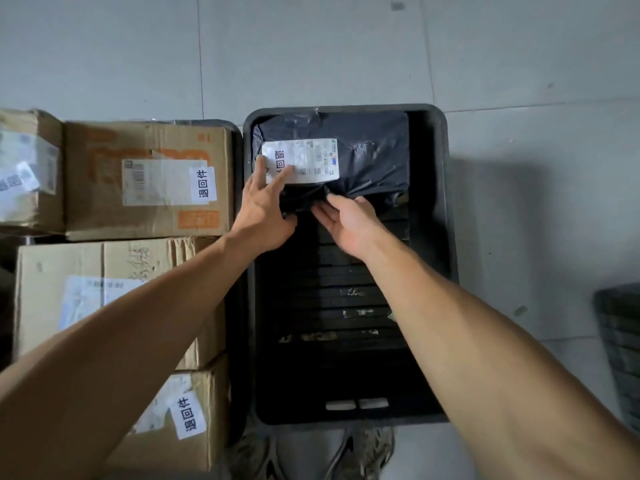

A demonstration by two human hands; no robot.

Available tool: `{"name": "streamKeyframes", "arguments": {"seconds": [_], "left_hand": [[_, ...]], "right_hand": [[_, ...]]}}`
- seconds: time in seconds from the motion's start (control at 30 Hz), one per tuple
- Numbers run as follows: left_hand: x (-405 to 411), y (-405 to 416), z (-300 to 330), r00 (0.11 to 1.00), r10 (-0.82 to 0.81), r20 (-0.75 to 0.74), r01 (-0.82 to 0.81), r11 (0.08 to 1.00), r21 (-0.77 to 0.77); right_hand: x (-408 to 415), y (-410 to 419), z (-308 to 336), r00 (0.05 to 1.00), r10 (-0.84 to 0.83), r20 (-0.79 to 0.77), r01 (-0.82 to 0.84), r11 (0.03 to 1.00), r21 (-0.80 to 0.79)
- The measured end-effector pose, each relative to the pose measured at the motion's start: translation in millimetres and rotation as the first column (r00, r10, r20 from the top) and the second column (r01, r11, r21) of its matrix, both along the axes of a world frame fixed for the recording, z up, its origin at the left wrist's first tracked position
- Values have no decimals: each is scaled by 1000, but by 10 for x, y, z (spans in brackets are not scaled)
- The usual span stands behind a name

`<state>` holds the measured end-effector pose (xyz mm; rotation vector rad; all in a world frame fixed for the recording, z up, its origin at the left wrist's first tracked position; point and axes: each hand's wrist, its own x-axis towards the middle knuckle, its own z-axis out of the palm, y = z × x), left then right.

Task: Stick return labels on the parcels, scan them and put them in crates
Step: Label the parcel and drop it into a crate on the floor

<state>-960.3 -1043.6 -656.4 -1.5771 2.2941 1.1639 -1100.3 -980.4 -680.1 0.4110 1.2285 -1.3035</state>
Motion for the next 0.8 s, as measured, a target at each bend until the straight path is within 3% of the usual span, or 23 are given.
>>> {"name": "streamKeyframes", "arguments": {"seconds": [0.1, 0.2, 0.27, 0.37, 0.47, 0.63, 0.73, 0.8], "left_hand": [[33, 7, 280, 999, 23, 23, -25, 998, 61], [139, 170, 813, 998, 25, 55, -32, 991, 127], [221, 374, 1366, 996, 31, 82, -47, 978, 202], [293, 714, 2445, 994, 20, 105, -51, 953, 297], [365, 1003, 3559, 996, -41, 78, 14, 948, 319], [739, 1318, 5267, 999, 0, 52, -12, 975, 222], [1201, 1477, 5950, 993, 72, 91, -78, 995, 63], [1617, 1596, 6266, 976, 120, 181, -102, 989, -104]], "right_hand": [[-3, 184, 276, 977, 137, -163, -117, 985, 124], [23, 625, 886, 922, 278, -269, -167, 914, 371], [63, 995, 1406, 885, 386, -261, -226, 846, 483], [128, 1396, 2358, 824, 509, -248, -330, 788, 521], [227, 1535, 3422, 691, 666, -280, -457, 703, 545], [467, 1455, 5024, 249, 834, -493, -609, 530, 590], [740, 1375, 5721, -195, 815, -545, -651, 308, 694], [1013, 1284, 6015, -505, 698, -508, -610, 128, 782]]}}
